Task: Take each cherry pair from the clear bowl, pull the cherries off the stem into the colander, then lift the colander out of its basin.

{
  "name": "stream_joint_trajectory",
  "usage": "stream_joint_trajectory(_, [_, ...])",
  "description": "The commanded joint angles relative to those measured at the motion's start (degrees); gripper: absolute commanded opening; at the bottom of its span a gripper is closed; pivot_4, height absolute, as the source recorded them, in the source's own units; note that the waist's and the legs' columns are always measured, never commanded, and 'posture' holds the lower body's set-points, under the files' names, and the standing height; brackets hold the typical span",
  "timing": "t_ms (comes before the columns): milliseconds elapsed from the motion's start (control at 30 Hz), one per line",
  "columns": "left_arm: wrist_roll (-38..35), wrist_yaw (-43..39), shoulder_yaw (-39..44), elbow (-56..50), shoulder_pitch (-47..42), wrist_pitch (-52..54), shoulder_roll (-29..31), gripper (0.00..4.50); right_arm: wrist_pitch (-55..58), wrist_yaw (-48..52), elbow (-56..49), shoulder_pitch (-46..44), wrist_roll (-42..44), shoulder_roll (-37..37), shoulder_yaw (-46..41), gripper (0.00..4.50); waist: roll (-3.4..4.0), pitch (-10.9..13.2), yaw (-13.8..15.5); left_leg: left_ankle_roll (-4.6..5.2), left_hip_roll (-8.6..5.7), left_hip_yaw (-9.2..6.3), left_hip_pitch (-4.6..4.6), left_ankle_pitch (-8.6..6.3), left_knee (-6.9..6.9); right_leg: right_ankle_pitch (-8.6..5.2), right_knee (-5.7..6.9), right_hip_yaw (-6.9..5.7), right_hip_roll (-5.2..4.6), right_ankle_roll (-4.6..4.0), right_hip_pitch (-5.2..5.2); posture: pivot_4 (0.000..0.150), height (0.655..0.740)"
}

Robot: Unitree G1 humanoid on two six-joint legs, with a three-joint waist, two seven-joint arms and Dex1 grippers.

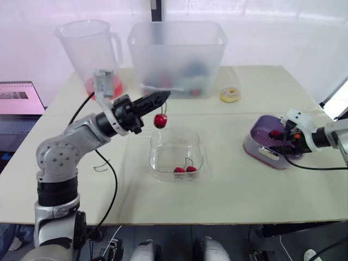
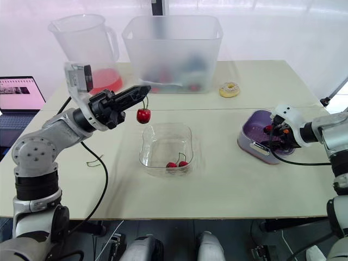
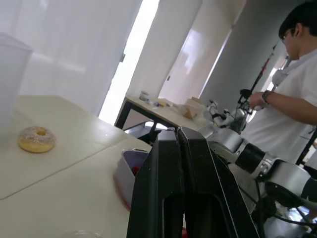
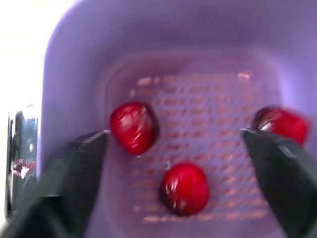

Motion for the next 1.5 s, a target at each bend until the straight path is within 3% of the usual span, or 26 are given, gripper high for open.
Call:
stream_joint_trajectory(33, [-0.36, -0.06, 1.62, -0.92, -1.44, -1.17, 1.18, 0.0, 1.07, 2.84, -1.59, -6.4, -0.53, -1.66, -3.23, 4.47, 0.01, 0.0, -0.02, 0.0, 0.0, 0.0, 0.0, 0.0, 0.0, 0.0, 0.0, 0.0, 0.0, 0.0, 0.0, 0.15, 0.6886])
stream_joint_trajectory(133, [0.23, -0.44, 1.56, -0.11, -2.3, -1.36, 1.81, 0.0, 3.19, 4.9, -2.94, -10.26, -0.36, -1.76, -4.14, 4.47, 0.0, 0.0, 0.05, 0.0, 0.0, -0.01, 0.0, 0.0, 0.0, 0.0, 0.0, 0.0, 0.01, 0.0, 0.0, 0.15, 0.6886])
stream_joint_trajectory(233, [0.06, -0.24, 1.97, 0.81, -3.39, -1.47, 2.28, 0.0, 12.28, 8.14, -8.9, -13.78, 4.46, -0.37, -6.64, 4.47, 0.0, 0.0, 0.15, 0.0, -0.01, -0.03, 0.0, 0.0, 0.01, 0.0, -0.03, -0.03, 0.0, 0.0, 0.05, 0.15, 0.6886])
stream_joint_trajectory(467, [0.05, 1.48, 1.92, 1.77, -5.47, -2.34, 1.05, 0.0, 35.9, 1.68, -31.01, -13.19, 24.48, 14.19, -17.48, 4.47, 0.0, 0.0, 0.01, -0.01, 0.09, -0.11, 0.01, 0.0, 0.03, 0.0, 0.02, -0.07, 0.0, -0.01, 0.05, 0.15, 0.6886])
stream_joint_trajectory(700, [0.24, 2.23, 1.23, 1.97, -6.71, -2.71, -0.07, 0.0, 38.15, -11.74, -39.41, -12.06, 30.1, 32.01, -17.93, 4.47, -0.01, -0.01, 0.16, -0.01, -0.05, -0.16, -0.03, 0.0, 0.15, 0.02, 0.07, -0.1, -0.04, -0.02, 0.08, 0.15, 0.6886])
stream_joint_trajectory(1067, [0.33, 2.55, 0.94, 1.52, -6.83, -2.72, -0.67, 0.0, 39.73, -22.32, -40.94, -12.54, 36.66, 43.26, -19.4, 4.47, -0.01, -0.01, -0.38, 0.0, -0.04, -0.17, -0.03, 0.0, 0.1, 0.02, 0.1, -0.11, 0.01, -0.02, 0.05, 0.15, 0.6886])
stream_joint_trajectory(1167, [-0.15, 2.27, 0.64, 1.06, -6.59, -2.01, -0.56, 0.0, 40.17, -23.84, -40.91, -12.54, 38.01, 43.97, -19.63, 3.53, -0.01, -0.01, -0.34, 0.0, -0.05, -0.16, -0.04, 0.0, 0.09, 0.02, 0.09, -0.11, 0.0, -0.02, 0.05, 0.15, 0.6886])
stream_joint_trajectory(1300, [-0.03, 1.97, 0.12, 0.88, -6.73, -1.68, -0.65, 0.0, 40.32, -24.77, -41.13, -11.93, 38.46, 43.62, -18.25, 1.64, -0.01, -0.01, -0.38, 0.0, -0.05, -0.16, -0.04, 0.0, 0.09, 0.02, 0.09, -0.11, 0.0, -0.02, 0.05, 0.15, 0.6886])
stream_joint_trajectory(1500, [0.29, 1.9, -0.13, 1.47, -7.54, -2.07, -1.13, 0.0, 40.89, -25.14, -42.14, -11.18, 38.81, 42.81, -16.87, 1.64, -0.01, -0.01, -0.42, 0.0, -0.05, -0.16, -0.04, 0.0, 0.05, 0.02, 0.09, -0.1, 0.01, -0.02, 0.04, 0.15, 0.6886])
